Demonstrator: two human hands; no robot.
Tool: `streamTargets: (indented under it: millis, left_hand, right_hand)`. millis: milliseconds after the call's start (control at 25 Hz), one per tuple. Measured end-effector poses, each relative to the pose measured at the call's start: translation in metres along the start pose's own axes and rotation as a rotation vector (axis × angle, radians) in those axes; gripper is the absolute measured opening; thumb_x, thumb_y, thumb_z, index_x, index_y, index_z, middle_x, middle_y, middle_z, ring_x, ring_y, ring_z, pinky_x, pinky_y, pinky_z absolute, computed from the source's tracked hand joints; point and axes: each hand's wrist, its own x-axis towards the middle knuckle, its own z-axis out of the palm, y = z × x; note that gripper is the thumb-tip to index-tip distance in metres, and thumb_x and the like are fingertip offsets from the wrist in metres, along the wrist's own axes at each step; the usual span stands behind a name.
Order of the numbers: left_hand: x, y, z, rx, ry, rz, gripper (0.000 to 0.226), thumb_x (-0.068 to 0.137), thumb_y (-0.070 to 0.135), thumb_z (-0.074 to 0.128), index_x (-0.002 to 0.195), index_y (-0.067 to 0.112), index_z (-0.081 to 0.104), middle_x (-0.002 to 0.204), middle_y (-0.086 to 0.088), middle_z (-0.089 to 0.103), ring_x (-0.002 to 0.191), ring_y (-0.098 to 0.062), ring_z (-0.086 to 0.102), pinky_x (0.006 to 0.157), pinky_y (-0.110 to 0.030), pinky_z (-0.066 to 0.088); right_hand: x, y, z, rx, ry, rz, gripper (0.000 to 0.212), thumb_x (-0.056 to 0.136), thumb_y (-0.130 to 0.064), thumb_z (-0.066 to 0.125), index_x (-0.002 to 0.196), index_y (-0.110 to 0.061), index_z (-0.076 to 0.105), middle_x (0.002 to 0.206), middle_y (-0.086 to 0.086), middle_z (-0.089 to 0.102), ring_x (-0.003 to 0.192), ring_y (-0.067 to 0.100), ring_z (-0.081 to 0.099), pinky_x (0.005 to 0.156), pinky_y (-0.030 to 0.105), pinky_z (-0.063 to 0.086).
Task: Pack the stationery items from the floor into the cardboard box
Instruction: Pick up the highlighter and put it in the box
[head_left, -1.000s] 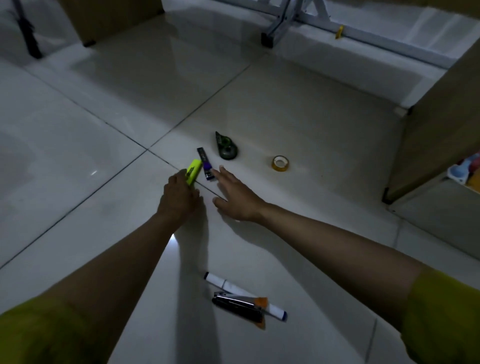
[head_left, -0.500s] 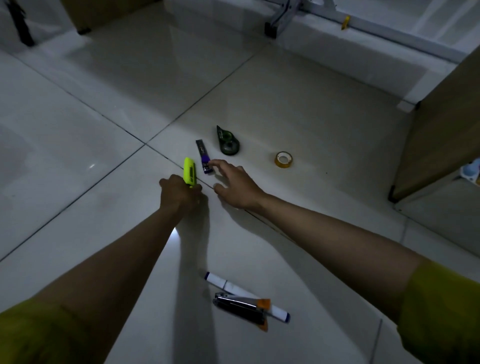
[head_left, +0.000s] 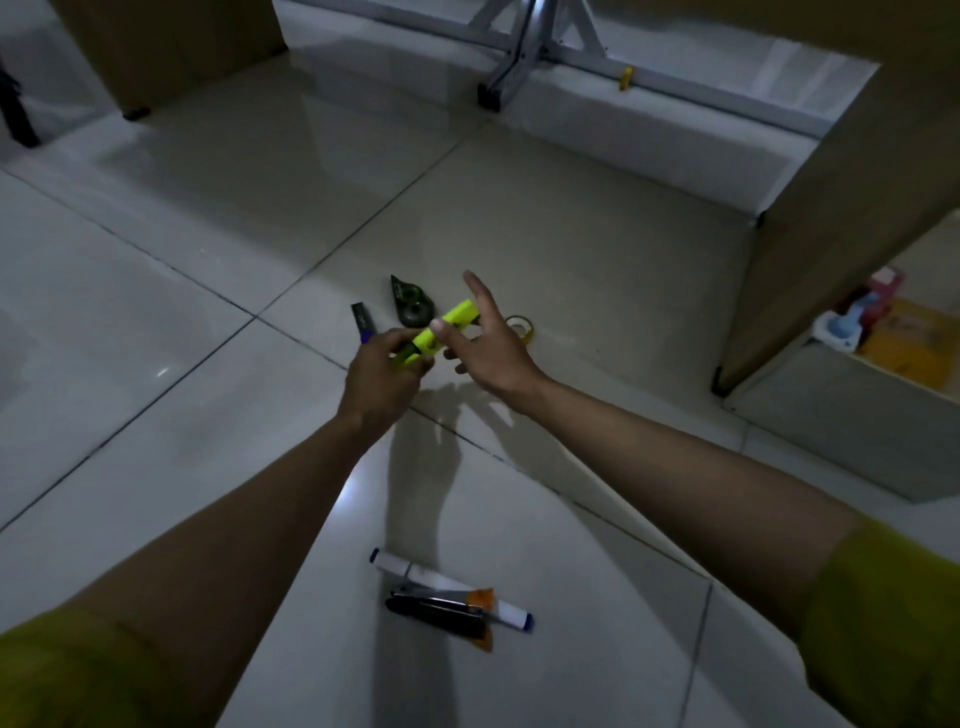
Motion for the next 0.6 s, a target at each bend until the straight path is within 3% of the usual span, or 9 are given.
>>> streamTargets:
  millis: [80,200,320,440,520,600]
  left_hand:
    - [-0.003,0.015,0.017,-0.032,-0.062,0.022,0.031,0.084,0.013,0.065,0.116,0.012,0.061,0.109,-0.014,0.063,0.095,-0.03,0.062,0.086,-0.048,0.054]
    - [-0.006,0.036,0.041,-0.101,-0.127,0.012,0.031,0.082,0.012,0.068,0.11,0.013,0.056,0.105,-0.016,0.06,0.085,-0.028,0.061,0.074,-0.04,0.054]
    - [-0.008,0.058,0.067,-0.23,-0.159,-0.009,0.03,0.079,0.007,0.071,0.097,0.012,0.047,0.095,-0.019,0.059,0.073,-0.025,0.059,0.066,-0.032,0.05]
    - [-0.011,0.078,0.088,-0.418,-0.154,-0.028,0.03,0.079,-0.002,0.068,0.089,0.014,0.045,0.085,-0.01,0.059,0.064,-0.017,0.056,0.062,-0.023,0.051]
    - [-0.012,0.09,0.099,-0.538,-0.119,-0.057,0.033,0.079,-0.005,0.066,0.097,0.01,0.043,0.079,-0.004,0.056,0.06,-0.011,0.056,0.062,-0.018,0.051]
    - [-0.013,0.099,0.11,-0.586,-0.115,-0.064,0.04,0.078,-0.006,0.066,0.106,0.007,0.04,0.076,-0.002,0.054,0.061,-0.008,0.057,0.064,-0.017,0.051]
  right_hand:
    - [-0.007,0.002,-0.023,0.095,0.078,0.025,0.054,0.095,-0.024,0.055,0.144,-0.023,0.032,0.121,0.01,0.051,0.09,0.027,0.064,0.068,0.031,0.054]
    - [-0.019,0.007,-0.061,0.196,0.197,0.101,0.033,0.095,-0.013,0.054,0.127,-0.008,0.051,0.104,0.013,0.055,0.072,0.023,0.062,0.059,0.025,0.054]
    - [-0.036,0.014,-0.097,0.306,0.316,0.123,0.025,0.093,-0.01,0.058,0.116,-0.001,0.057,0.089,0.01,0.061,0.063,0.016,0.06,0.052,0.02,0.054]
    - [-0.055,0.018,-0.124,0.424,0.41,0.131,0.01,0.089,-0.009,0.062,0.097,-0.004,0.06,0.075,0.006,0.061,0.058,0.015,0.06,0.048,0.018,0.053]
    - [-0.069,0.02,-0.139,0.472,0.417,0.15,0.004,0.086,-0.005,0.065,0.085,-0.006,0.061,0.074,0.006,0.062,0.052,0.012,0.06,0.049,0.019,0.053]
    - [-0.084,0.025,-0.154,0.439,0.318,0.184,0.006,0.085,-0.004,0.065,0.091,-0.004,0.065,0.076,0.006,0.063,0.053,0.012,0.061,0.049,0.019,0.053]
